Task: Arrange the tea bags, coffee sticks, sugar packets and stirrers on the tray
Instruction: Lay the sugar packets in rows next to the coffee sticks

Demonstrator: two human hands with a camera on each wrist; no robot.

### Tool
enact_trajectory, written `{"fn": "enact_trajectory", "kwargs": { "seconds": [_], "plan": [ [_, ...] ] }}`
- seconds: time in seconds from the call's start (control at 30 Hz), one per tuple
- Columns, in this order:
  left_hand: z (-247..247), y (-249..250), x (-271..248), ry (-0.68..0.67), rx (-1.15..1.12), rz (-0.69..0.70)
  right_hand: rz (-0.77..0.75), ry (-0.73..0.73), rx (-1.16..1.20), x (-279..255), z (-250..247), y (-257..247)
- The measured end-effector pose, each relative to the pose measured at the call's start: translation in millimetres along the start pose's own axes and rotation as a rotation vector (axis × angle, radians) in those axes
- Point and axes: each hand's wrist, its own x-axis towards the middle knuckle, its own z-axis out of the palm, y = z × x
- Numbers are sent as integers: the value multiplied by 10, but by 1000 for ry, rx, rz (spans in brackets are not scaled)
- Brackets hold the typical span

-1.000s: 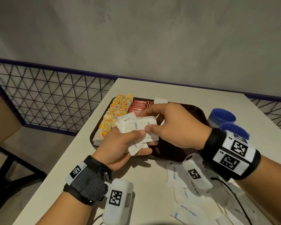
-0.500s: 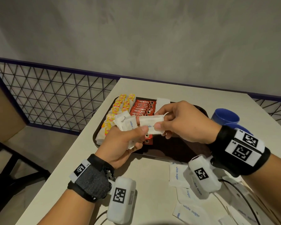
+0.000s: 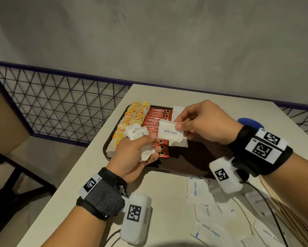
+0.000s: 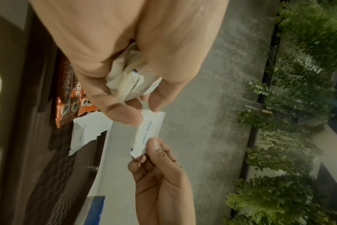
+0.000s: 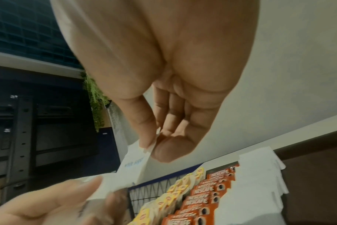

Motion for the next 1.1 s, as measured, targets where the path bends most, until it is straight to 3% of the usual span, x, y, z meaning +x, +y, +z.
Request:
{"fn": "enact_trajectory", "kwargs": {
  "seconds": [0.13, 0.4, 0.77, 0.97, 1.1],
  "plan": [
    [3, 24, 4, 36, -14, -6, 77, -3, -75, 245, -83, 203],
    [8, 40, -3, 62, -48, -44, 208, -199, -295, 537, 40, 533],
    [14, 47, -1, 40, -104, -59, 237, -185, -498, 678, 100, 584],
    [29, 66, -45, -54, -218, -84, 137, -67, -472, 564, 58, 390],
    [41, 55, -60, -102, -251, -101, -3, -44, -211, 307, 104, 88]
  ]
}}
